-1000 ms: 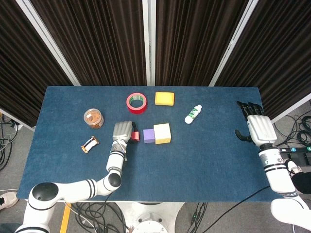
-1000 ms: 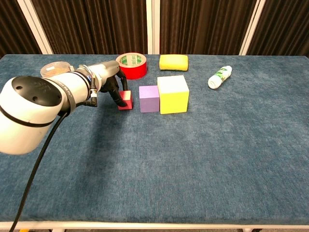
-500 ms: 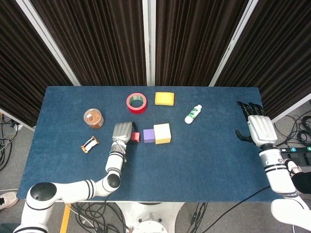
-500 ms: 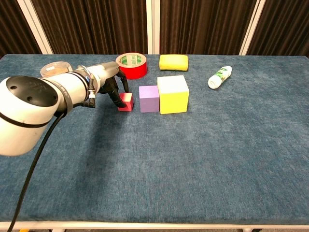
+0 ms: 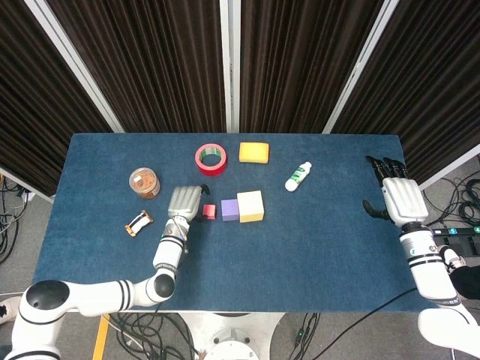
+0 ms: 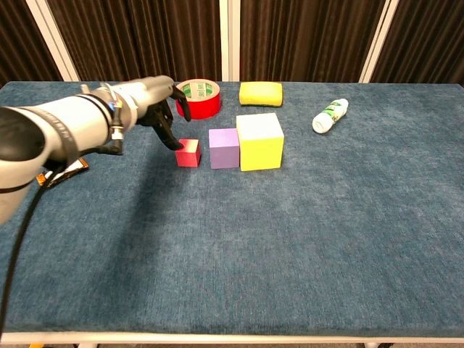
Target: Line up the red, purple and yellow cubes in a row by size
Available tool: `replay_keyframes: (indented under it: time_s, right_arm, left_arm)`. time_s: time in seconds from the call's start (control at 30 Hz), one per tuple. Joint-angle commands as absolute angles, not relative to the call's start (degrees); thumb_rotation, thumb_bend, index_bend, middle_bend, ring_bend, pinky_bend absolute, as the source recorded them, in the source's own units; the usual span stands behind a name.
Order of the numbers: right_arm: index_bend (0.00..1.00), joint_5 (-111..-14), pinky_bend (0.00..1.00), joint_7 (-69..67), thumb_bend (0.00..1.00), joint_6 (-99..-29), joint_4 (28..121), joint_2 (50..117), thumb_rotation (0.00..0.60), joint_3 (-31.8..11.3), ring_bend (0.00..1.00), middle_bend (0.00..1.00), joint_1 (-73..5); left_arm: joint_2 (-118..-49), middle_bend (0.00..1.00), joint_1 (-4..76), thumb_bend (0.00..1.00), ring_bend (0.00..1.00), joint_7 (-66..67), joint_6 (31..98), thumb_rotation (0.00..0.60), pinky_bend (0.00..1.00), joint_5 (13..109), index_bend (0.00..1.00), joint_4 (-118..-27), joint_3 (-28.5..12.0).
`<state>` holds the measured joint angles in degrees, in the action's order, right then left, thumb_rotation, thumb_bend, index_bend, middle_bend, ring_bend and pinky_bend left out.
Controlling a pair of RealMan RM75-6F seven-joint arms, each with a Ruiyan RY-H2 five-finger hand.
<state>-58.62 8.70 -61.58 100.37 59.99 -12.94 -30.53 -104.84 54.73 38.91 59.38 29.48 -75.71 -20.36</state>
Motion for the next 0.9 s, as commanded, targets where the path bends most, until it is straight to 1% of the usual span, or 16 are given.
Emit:
replay_keyframes:
  time_s: [0.03, 0.17, 0.33, 0.47, 0.9]
  right_arm:
    - [0.00, -58.75, 0.00, 8.75, 0.23, -61.58, 100.52, 60.08, 0.600, -12.94, 0.00, 0.11, -30.55]
    - [0.00, -58.63, 0.00, 9.21, 0.24, -61.82, 100.73, 60.04, 0.600, -13.07, 0.00, 0.11, -30.57]
    - [0.00, -58.04, 0.00, 9.62, 0.24, -61.87, 100.71, 59.95, 0.600, -13.25, 0.00, 0.11, -30.61]
    - [0.00, -57.39, 0.00, 9.97, 0.23, -61.59, 100.36, 60.11, 0.600, -13.31, 0.00, 0.11, -30.76]
    - [0.00, -56.95, 0.00, 9.95, 0.23, -61.42, 100.14, 59.96, 0.600, -13.49, 0.00, 0.11, -30.74]
  left_arm:
    - [-103.90, 0.88, 53.31, 0.23, 0.90, 36.65, 59.74, 0.600, 0.95, 33.81, 0.38, -73.28, -17.96]
    - [-105.84, 0.88, 53.31, 0.16, 0.90, 33.61, 57.25, 0.600, 0.95, 35.35, 0.38, -67.94, -17.81]
    - [-108.90, 0.88, 54.08, 0.16, 0.90, 31.67, 55.77, 0.600, 0.95, 38.67, 0.38, -61.39, -17.14]
    - [-110.69, 0.88, 54.56, 0.16, 0.90, 29.44, 54.22, 0.600, 0.94, 40.06, 0.37, -58.00, -17.98]
    - [-112.62, 0.87, 55.01, 0.16, 0.90, 28.94, 52.78, 0.600, 0.94, 40.97, 0.37, -56.77, -19.55]
